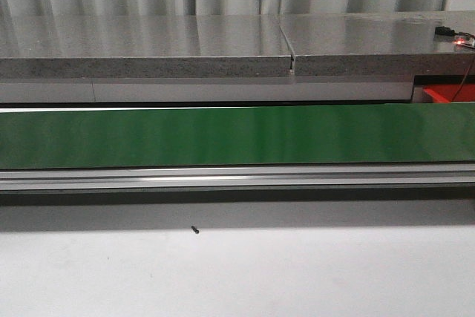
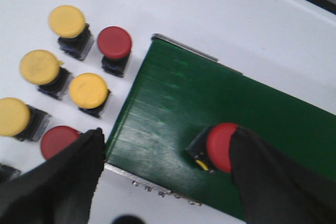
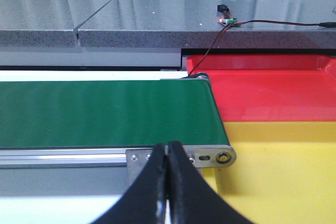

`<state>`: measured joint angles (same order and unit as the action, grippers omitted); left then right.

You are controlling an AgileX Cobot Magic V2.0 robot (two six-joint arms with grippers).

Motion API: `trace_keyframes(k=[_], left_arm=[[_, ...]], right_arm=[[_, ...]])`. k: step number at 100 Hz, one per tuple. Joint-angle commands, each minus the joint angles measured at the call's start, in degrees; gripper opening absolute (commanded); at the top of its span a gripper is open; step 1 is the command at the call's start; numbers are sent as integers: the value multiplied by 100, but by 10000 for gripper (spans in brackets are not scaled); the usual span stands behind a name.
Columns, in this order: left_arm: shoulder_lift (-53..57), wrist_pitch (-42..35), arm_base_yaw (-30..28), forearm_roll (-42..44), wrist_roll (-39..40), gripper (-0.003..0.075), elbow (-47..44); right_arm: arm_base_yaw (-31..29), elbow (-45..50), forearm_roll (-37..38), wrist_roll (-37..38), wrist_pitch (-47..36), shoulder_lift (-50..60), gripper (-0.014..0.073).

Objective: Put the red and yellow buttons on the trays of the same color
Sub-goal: 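Place the red button upright on the green belt, open left gripper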

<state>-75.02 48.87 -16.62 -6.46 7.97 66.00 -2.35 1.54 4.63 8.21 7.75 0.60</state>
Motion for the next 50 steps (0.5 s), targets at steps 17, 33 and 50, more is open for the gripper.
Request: trace_keyframes(k=[17,33,50], left_arm=[[358,-115,-847,95,-52,494,-347],[358,-116,-1283,314,-52,494,-708],[325,-48,-1838,505,-52,494,-987]], right_arm=[[-29,-90,61,-31,-451,113,-90],[-29,-90,61,-31,-451,113,-90],[-29,-90,61,-31,-451,113,-90]])
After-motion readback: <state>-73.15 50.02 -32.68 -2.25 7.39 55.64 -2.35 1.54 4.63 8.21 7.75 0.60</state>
